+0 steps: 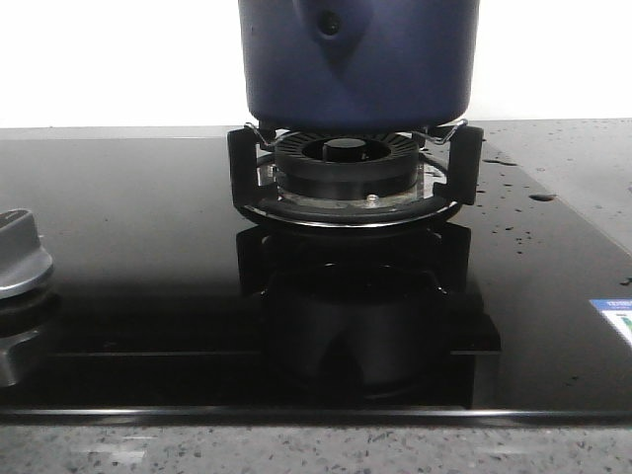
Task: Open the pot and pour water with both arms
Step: 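Grasp the light blue cup with the right gripper and lift it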
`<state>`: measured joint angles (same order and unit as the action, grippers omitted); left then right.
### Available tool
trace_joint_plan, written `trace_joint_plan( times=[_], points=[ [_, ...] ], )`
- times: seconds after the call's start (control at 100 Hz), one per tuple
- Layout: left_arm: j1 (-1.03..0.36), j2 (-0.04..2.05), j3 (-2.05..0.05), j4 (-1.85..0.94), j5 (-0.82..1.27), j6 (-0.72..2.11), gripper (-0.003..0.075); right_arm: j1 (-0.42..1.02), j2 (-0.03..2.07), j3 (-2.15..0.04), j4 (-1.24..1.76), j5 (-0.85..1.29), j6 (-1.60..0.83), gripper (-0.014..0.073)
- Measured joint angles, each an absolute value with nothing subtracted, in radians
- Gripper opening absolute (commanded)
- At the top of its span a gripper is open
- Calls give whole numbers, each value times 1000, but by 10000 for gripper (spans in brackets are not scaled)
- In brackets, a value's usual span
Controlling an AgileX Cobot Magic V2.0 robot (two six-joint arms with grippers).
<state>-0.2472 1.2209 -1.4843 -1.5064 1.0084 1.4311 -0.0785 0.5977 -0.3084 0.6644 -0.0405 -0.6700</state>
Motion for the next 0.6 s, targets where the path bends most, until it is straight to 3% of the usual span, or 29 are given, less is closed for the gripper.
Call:
trace_joint_plan(
  times=[0.6],
  points=[
    [-247,1229,-1484,-1506,1008,1425,221,-45,797,-306,669,-134,-658,605]
  ],
)
